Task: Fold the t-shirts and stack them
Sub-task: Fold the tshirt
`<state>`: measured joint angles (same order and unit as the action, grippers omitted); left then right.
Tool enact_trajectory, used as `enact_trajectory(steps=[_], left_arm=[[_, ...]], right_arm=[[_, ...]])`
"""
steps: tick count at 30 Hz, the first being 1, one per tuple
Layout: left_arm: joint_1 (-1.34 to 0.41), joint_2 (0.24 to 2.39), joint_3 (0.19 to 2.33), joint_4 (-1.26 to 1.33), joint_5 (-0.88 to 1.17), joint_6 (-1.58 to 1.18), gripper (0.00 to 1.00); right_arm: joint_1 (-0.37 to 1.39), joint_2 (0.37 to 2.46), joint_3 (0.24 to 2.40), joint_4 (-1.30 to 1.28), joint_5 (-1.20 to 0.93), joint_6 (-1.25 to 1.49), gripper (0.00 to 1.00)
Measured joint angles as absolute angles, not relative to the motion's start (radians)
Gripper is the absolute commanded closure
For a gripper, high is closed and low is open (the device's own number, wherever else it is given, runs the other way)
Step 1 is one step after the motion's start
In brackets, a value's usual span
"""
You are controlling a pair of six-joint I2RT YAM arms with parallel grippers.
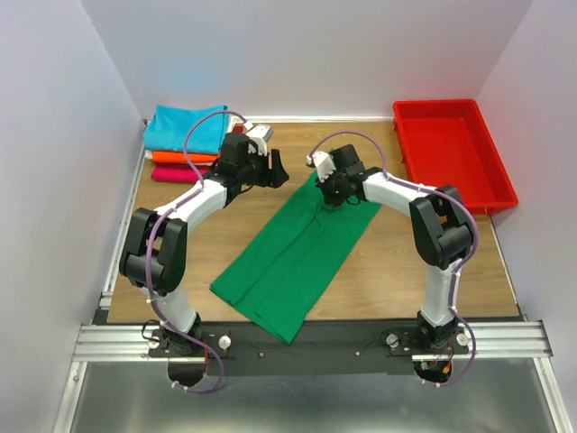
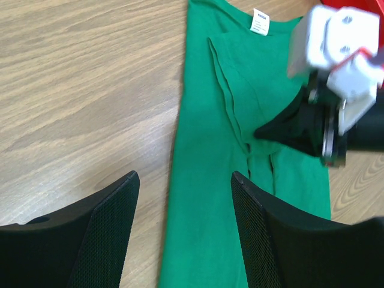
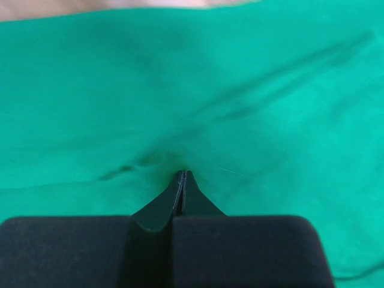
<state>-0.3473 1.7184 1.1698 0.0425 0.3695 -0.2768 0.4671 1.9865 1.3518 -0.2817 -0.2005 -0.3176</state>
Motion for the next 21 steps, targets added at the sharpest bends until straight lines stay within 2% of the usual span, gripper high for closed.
enact_trajectory(steps=[8, 12, 13, 16, 19, 21], left_arm=[[-0.347, 1.719, 1.171, 0.038, 0.370, -0.277, 0.29], [-0.349, 1.759, 1.231, 0.017, 0.392, -0.273, 0.29], [-0.352, 1.789, 1.270, 0.013, 0.403, -0.267, 0.29], [-0.363, 1.880, 1.389, -0.028, 0.430, -0.244, 0.29], [-0.388, 2.003, 1.530, -0.075, 0.441, -0.211, 0.29], [-0.405, 2.076, 1.607, -0.110, 0.444, -0.192, 0.30]], right_arm=[[0.529, 1.986, 1.352, -0.285, -0.141, -0.352, 0.96], [0.519, 1.961, 1.352, -0.311, -0.130, -0.360, 0.76], [0.511, 1.932, 1.352, -0.329, -0.134, -0.362, 0.64], [0.474, 1.813, 1.349, -0.371, -0.176, -0.374, 0.43], [0.402, 1.665, 1.325, -0.382, -0.260, -0.389, 0.29], [0.319, 1.530, 1.283, -0.381, -0.334, -0.397, 0.27]])
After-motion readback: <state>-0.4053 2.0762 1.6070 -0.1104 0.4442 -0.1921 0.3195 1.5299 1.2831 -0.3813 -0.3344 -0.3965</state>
